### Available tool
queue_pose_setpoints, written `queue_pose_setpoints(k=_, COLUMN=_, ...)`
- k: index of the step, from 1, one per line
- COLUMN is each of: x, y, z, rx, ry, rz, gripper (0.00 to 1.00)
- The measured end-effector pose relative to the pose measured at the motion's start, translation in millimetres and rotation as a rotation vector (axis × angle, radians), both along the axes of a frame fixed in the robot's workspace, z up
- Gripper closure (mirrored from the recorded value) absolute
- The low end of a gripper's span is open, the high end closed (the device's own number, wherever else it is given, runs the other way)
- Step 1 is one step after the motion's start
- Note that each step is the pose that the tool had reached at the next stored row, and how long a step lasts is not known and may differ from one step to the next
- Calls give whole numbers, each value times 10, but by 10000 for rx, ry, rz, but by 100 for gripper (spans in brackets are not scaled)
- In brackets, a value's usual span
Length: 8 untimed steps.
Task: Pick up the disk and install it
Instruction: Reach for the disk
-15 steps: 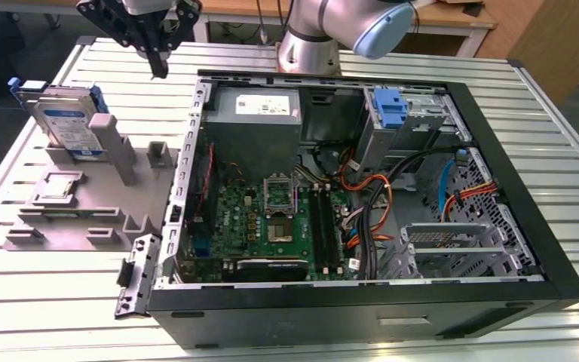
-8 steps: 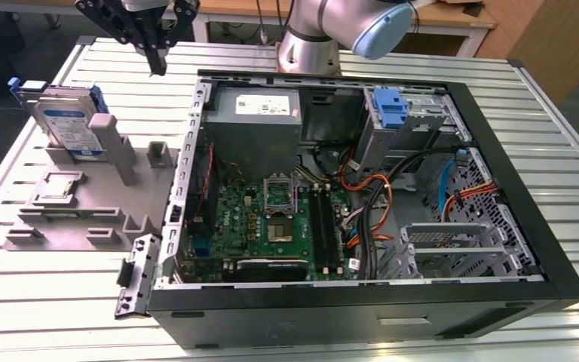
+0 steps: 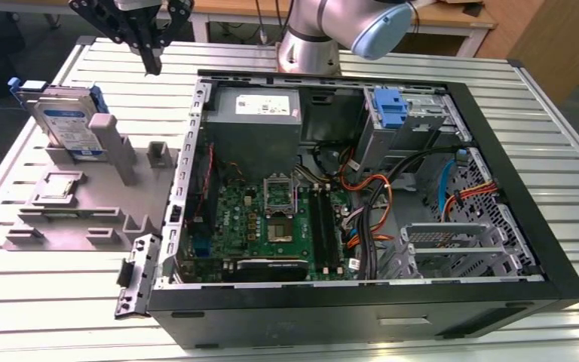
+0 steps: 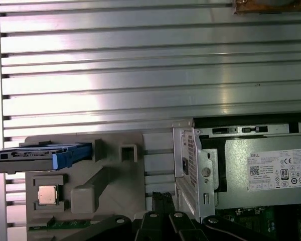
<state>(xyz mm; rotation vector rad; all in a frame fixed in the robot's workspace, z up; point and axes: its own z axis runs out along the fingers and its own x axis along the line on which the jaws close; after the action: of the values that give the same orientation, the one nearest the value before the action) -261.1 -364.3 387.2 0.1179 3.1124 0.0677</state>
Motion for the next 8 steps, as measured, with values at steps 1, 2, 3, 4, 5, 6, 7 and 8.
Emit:
queue_pose_setpoints(k=1, x=0, y=0, z=0, rx=-1, ry=0, rz=0, gripper=90)
queue_pose_setpoints(k=2, x=-1, y=0, z=0, rx=-1, ry=1, rz=0, gripper=90)
queue_pose_setpoints(k=3, x=-1, y=0, z=0, rx=-1, ry=1, rz=0, gripper=90)
queue_pose_setpoints(k=4, x=-1, y=0, z=0, rx=-1, ry=1, rz=0, gripper=90)
queue_pose_setpoints(k=5, x=-2, y=0, z=0, rx=-1, ry=1, rz=0, gripper=90)
queue_pose_setpoints(k=6, x=-4, y=2, z=0, rx=0, ry=0, rz=-1, gripper=90)
queue_pose_setpoints(k=7, x=-5, y=6, z=0, rx=-1, ry=1, rz=-2, gripper=90)
queue_pose_setpoints(k=8, x=-5, y=14, z=0, rx=-1, ry=1, rz=-1, gripper=90)
